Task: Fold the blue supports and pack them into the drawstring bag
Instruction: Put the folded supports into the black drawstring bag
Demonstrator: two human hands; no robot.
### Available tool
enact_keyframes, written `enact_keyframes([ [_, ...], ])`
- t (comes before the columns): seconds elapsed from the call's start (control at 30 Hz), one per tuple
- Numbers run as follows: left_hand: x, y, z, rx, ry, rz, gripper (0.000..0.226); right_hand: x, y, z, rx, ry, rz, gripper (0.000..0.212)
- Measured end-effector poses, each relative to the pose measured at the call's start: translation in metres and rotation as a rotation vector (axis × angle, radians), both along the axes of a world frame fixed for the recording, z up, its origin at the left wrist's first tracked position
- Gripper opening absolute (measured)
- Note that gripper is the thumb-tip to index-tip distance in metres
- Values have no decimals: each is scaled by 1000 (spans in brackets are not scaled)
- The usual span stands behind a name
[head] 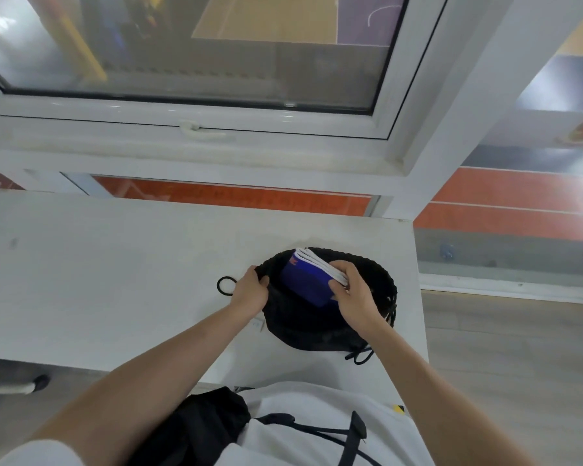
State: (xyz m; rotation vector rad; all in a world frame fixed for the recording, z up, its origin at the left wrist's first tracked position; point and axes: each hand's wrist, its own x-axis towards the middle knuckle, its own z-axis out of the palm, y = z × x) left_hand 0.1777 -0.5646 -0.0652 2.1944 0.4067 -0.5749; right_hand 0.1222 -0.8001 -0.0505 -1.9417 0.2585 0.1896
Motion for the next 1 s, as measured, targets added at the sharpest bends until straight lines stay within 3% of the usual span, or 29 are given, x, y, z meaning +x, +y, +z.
enact_keyframes([
  [0.2,-4,0,17,-274,-38,47,17,11,21,-14,-12,69,12,29],
  [0.37,-3,3,30,-318,-85,11,20,14,30,-33,-81,132,164,22],
  [0.6,-8,0,40,-392,-77,-51,19,21,36,-54,-256,209,134,29],
  [0.63,-8,2,41,-388,-77,-60,19,20,38,-47,-255,257,171,32],
  [0.7,-9,5,43,-349,-97,-82,21,24,35,-55,-505,302,338,36],
  [0.73,-9,6,44,-315,-116,-93,22,30,32,-63,-370,275,245,36],
  [0.8,-9,10,46,-253,-141,-94,23,39,35,-68,-509,224,280,35],
  [1.0,-9,22,40,-128,-146,-24,25,32,32,-48,-455,134,312,52],
])
